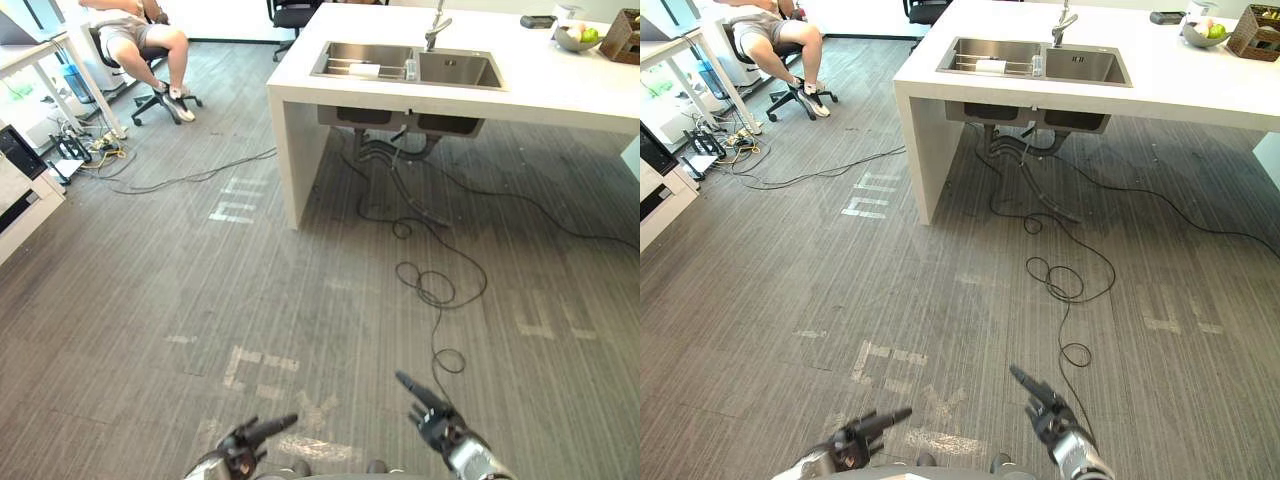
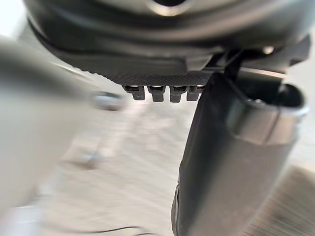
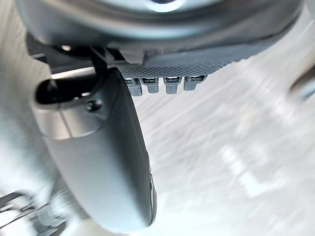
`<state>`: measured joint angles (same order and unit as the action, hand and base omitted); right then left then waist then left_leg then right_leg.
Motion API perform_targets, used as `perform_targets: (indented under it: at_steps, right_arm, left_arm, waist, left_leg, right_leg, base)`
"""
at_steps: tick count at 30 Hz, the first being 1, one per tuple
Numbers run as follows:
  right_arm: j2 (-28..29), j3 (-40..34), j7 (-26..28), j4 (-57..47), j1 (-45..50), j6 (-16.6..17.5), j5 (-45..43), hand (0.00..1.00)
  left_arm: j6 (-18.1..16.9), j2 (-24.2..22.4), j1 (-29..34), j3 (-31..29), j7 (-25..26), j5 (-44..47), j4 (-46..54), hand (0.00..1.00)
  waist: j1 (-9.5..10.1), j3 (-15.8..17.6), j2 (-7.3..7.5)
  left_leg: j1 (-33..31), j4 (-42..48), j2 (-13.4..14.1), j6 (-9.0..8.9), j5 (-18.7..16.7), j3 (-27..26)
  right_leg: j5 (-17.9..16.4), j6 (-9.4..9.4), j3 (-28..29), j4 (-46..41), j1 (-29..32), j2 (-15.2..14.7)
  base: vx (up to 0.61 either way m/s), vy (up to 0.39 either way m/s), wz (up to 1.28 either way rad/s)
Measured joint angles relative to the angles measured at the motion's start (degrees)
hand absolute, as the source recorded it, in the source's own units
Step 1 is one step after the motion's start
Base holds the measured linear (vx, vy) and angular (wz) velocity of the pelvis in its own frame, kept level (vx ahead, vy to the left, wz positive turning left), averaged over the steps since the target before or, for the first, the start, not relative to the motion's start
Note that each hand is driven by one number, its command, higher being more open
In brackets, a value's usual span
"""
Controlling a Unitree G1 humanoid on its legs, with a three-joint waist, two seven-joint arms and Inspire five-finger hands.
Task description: Walk over to the sink, pick up the cup, carry it to the dishwasher, place the cup inside the dishwasher, then close the dishwasher door
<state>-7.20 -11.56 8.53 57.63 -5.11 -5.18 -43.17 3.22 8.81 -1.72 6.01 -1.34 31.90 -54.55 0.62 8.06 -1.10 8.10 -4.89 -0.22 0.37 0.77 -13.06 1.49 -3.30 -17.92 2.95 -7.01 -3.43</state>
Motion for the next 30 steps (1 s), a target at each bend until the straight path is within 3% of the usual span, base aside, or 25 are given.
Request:
perform_targets:
  at_steps: [6,11,17,24,30]
  right_arm:
    - [0.61,1.27,0.77,-0.3,-0.33,0.02,6.63,1.0]
    - [0.47,3.72,0.37,-0.19,0.27,1.82,13.38,1.0]
    - [0.61,5.79,0.2,-0.23,0.53,3.25,15.37,1.0]
    - [0.59,5.78,-1.86,0.7,4.15,3.84,29.08,1.0]
    - [0.77,5.58,-2.81,1.58,5.55,4.27,25.89,1.0]
  left_arm:
    - [-2.74,-1.55,-3.33,0.02,4.52,-5.18,1.18,1.0]
    - [-4.85,-2.27,-2.05,-0.03,11.8,-14.54,1.15,1.0]
    - [-4.35,-2.29,-0.52,-0.16,12.52,-15.15,1.12,1.0]
    - [-4.4,-2.62,2.88,-2.11,11.53,-16.22,-0.89,1.0]
    - [-4.4,-2.95,3.89,-2.11,10.7,-16.03,-2.22,1.0]
  waist:
    - [-0.53,1.04,0.04]
    - [-0.87,1.27,0.01]
    - [-0.69,1.28,0.04]
    - [-0.55,1.24,0.11]
    - [-0.51,0.87,0.67]
  left_leg:
    - [0.38,0.01,-0.08,-0.03,-0.02,-0.01]
    - [1.1,0.15,0.02,-0.84,-0.55,-0.14]
    - [1.56,0.51,-0.16,-1.42,-1.07,-1.02]
    - [1.9,0.66,-0.3,-1.17,-1.31,-1.66]
    - [2.49,-0.09,-0.73,-0.3,-0.75,-1.87]
  right_leg:
    - [-0.07,-0.26,-0.78,-0.04,-0.54,-0.15]
    - [-1.26,-2.62,-1.18,-1.56,-0.9,-0.54]
    - [-1.3,-2.66,-0.84,-2.41,-0.9,-1.03]
    - [-1.25,-2.28,-0.75,-2.68,-0.89,-1.21]
    - [-1.34,-1.15,-0.65,-3.49,-0.74,-1.55]
  base:
    - [0.0,-0.002,0.01]
    - [0.0,-0.005,0.04]
    - [-0.02,0.009,-0.04]
    - [-0.03,-0.003,-0.05]
    - [-0.05,0.001,-0.01]
